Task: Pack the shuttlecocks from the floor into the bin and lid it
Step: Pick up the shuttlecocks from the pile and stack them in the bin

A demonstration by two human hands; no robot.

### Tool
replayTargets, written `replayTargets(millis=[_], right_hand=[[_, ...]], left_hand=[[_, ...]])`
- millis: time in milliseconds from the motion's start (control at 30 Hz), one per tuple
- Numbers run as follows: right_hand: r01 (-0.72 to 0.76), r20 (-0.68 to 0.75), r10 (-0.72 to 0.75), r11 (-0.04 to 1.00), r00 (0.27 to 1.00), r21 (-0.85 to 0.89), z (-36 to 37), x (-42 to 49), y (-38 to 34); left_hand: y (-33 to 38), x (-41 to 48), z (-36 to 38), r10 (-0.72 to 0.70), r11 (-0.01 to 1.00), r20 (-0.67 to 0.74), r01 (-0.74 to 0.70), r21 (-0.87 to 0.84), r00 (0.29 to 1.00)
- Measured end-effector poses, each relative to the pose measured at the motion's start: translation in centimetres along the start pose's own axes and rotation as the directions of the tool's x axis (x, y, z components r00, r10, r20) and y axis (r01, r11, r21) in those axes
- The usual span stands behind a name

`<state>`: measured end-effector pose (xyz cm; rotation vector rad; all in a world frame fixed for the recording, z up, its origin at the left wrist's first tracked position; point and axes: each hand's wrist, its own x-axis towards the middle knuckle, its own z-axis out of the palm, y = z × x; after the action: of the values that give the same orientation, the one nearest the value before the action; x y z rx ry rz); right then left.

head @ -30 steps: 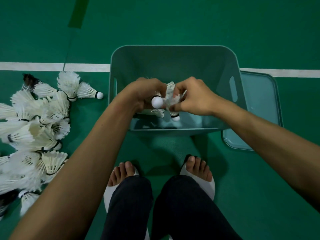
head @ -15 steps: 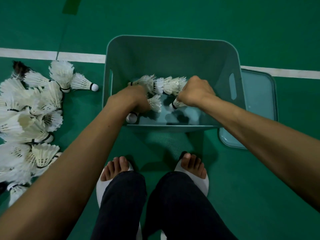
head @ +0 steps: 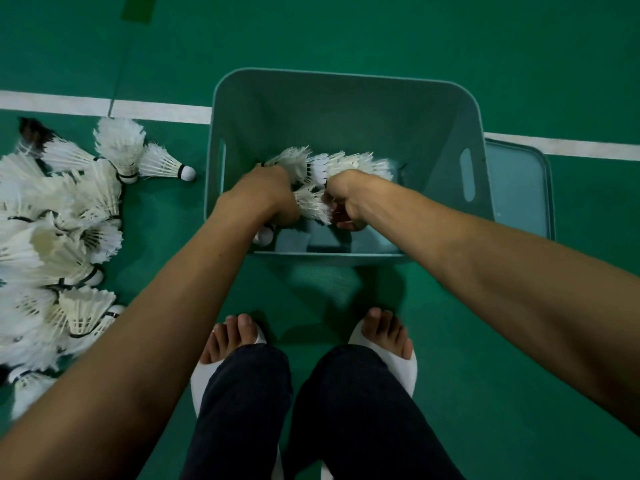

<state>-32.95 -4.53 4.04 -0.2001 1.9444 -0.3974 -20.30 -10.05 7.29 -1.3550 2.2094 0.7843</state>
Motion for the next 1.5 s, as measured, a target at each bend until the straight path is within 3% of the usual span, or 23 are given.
replayTargets(millis=[133,233,367,467,567,667,767,867,933,1000,1067,1133,1200,1367,1500], right_hand=[[-0.026,-0.007,0.026,1.0,1.0,0.012,-0.2,0.4,-0.3],[0.048,-0.07,-0.044,0.997,0.997,0.058,-0.8,0.9,-0.4],[0.211,-0.172,-0.194,0.974,0.966,0.082,-2.4,0.4,-0.2],[0.363,-0.119,-0.352,0.927,0.928,0.094,-3.9,-2.0,-0.2],[0.561,0.041,-0.574,0.811,0.818,0.17,-4.8,-4.5,0.2],[0.61,0.201,-0.633,0.774,0.748,0.168,-6.2,-5.1,0.5],[0.672,0.32,-0.647,0.739,0.692,0.041,-7.8,-5.3,0.6],[0.654,0.258,-0.631,0.756,0.732,-0.007,-8.8,-5.3,0.7],[0.62,0.137,-0.611,0.784,0.78,-0.033,-9.3,-5.3,0.6],[0.548,-0.023,-0.565,0.809,0.825,-0.211,-9.8,-5.1,0.5],[0.378,-0.143,-0.508,0.775,0.849,-0.507,-9.8,-5.2,0.7],[0.228,-0.205,-0.446,0.739,0.871,-0.634,-9.2,-5.2,1.3],[0.187,-0.22,-0.39,0.772,0.894,-0.608,-8.0,-4.8,1.7],[0.16,-0.155,-0.237,0.905,0.959,-0.394,-5.0,-1.9,1.6],[0.081,-0.018,-0.088,0.968,0.996,-0.239,-3.0,-0.6,0.8]], left_hand=[[-0.3,0.2,0.1,0.005,1.0,0.008,-0.005,-0.021,1.0],[-0.1,0.5,-0.1,0.004,0.996,-0.073,-0.01,-0.087,0.997],[0.6,1.1,-0.4,-0.038,0.92,-0.138,-0.019,-0.392,0.99],[2.0,0.7,-0.7,-0.083,0.745,-0.141,-0.033,-0.666,0.987],[3.2,0.0,-1.0,-0.016,0.461,-0.021,-0.011,-0.887,1.0],[3.8,-0.3,-1.1,0.11,0.324,0.047,0.009,-0.946,0.993],[4.1,-0.5,-1.2,0.233,0.19,0.122,0.078,-0.979,0.965],[4.5,-0.9,-1.3,0.314,0.082,0.157,0.138,-0.987,0.936],[4.4,-0.4,-1.2,0.219,0.169,0.102,0.066,-0.983,0.97],[3.7,0.3,-1.0,0.019,0.439,-0.04,-0.044,-0.898,0.999],[2.7,0.7,-0.8,-0.051,0.795,-0.24,-0.107,-0.598,0.969],[1.9,0.3,-1.0,-0.009,0.955,-0.293,-0.078,-0.285,0.956],[1.5,-0.1,-1.0,-0.01,0.986,-0.219,-0.027,-0.164,0.976],[1.6,-0.2,-0.3,-0.043,0.995,0.073,0.05,-0.092,0.996],[1.3,0.2,-0.1,-0.025,0.998,0.149,0.034,-0.054,0.989]])
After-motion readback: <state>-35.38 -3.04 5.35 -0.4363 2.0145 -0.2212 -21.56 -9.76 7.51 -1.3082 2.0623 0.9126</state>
